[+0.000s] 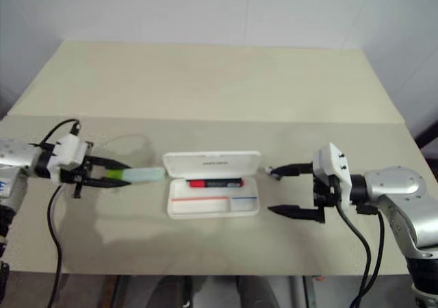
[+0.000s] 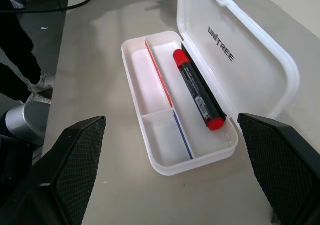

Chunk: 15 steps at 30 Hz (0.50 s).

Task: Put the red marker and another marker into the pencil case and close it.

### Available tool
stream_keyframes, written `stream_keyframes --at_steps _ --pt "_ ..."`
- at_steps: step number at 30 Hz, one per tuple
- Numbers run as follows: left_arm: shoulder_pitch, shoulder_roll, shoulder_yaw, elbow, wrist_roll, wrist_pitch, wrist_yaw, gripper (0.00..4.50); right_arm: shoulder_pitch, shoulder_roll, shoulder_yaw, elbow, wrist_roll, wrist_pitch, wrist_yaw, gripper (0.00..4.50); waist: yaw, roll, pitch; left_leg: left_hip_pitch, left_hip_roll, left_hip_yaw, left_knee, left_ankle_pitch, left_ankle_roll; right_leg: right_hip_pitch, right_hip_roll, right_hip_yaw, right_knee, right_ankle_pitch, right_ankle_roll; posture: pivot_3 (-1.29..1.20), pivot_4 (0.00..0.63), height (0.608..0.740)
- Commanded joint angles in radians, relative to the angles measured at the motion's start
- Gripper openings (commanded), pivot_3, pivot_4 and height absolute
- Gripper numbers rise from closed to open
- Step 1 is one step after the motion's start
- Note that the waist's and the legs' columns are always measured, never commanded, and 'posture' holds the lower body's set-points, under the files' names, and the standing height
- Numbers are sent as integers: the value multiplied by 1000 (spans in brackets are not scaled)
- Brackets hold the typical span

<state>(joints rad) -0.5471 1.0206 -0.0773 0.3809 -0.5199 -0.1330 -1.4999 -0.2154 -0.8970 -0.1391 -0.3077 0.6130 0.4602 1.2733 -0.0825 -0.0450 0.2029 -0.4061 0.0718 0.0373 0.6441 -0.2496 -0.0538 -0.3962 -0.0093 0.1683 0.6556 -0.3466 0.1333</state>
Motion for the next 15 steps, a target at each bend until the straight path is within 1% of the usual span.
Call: stream_keyframes --at_steps 1,4,7,9,12,15 --pt "30 13 78 -207 -80 137 20 1085 -18 -20 -23 1 0 -18 5 4500 1 0 0 0 0 0 0 0 0 0 0 0 0 0 0 0 150 740" --pt "35 -3 95 -334 -82 234 73 1085 -31 -21 -18 13 -8 -22 8 4500 3 0 0 0 0 0 1 0 0 1 0 0 0 0 0 0 150 740" --pt "28 -12 75 -426 -39 303 130 1085 -36 -25 -21 26 -16 -32 14 4500 1 0 0 1 -1 0 2 0 0 2 0 1 0 0 1 0 150 740" --pt "18 -26 38 -491 -1 343 161 1085 -25 -32 -37 29 -15 -38 20 4500 1 0 0 1 -1 0 3 0 0 2 0 1 0 0 1 0 150 740" --pt "11 -59 25 -555 8 395 201 1085 8 -44 -70 27 -4 -46 29 4500 2 0 0 1 -1 0 2 0 0 2 0 1 -1 0 1 0 150 740" --pt "9 -88 6 -612 29 437 236 1085 50 -34 -123 25 32 -60 51 4500 3 0 0 1 -1 -1 2 0 0 2 0 1 -1 0 1 0 150 740"
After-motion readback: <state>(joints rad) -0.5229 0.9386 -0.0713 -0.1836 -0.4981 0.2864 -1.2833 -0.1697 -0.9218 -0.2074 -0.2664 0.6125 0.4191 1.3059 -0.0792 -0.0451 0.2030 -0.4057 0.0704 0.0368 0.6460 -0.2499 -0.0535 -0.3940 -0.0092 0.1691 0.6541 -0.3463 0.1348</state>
